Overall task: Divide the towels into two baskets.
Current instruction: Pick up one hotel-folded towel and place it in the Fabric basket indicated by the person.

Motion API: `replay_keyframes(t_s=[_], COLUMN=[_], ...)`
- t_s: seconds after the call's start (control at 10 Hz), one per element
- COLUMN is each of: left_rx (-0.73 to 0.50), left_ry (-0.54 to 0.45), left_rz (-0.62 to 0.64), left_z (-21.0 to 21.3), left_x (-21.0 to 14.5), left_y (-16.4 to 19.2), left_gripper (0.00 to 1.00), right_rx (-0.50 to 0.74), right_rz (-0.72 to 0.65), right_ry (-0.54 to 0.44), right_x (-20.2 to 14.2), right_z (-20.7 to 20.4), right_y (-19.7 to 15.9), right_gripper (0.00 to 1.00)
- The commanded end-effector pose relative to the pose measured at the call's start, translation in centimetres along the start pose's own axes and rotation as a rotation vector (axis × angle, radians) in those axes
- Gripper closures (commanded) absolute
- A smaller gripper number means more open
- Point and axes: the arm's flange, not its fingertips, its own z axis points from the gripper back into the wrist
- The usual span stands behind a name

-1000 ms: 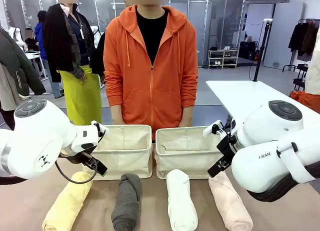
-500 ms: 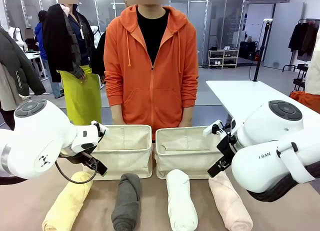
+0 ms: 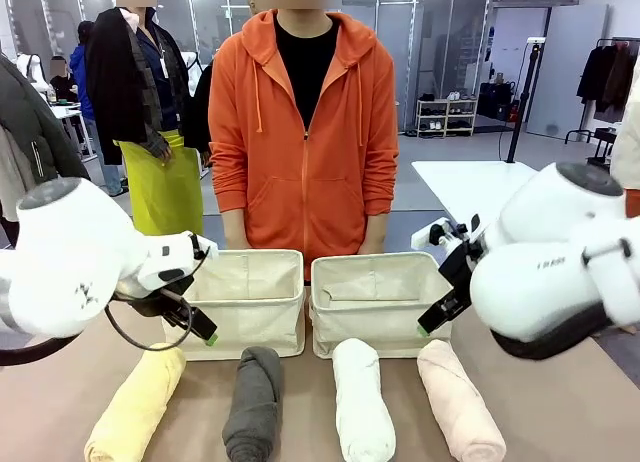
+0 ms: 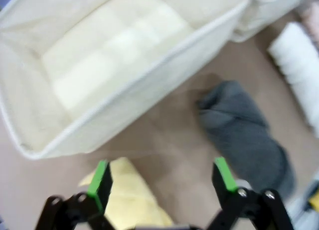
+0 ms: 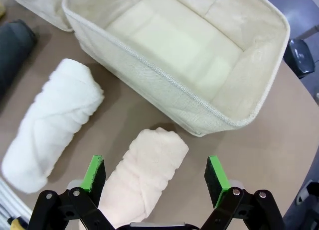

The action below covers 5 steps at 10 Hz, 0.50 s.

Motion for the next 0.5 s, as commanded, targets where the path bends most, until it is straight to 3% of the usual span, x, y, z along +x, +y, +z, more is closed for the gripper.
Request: replay_keyframes(t_s=[0.0,0.1,0.4], left_rx=[-0.224,-0.286,-0.486], left_ry=[-0.036,-0.063,-0.217], left_rz=[0.037,0.053,0.310], left_z=[4.6,6.9,11.1], left_x=[-0.4,-1.0,-5.4], left_y=[3.5,4.8,10.4], left_gripper=[0.00,0.00,0.00], right_rx=[0.128,0.252,0.565], right_rz=[-0.034,-0.110,-0.408], right_ry=[0.005,-0.015,-0.140], right_x=[0.1,0.0,-3.3], right_z=[2.2,2.6,5.3], right_y=[-2.2,-3.2,-8.9], right_gripper=[0.00,0.00,0.00])
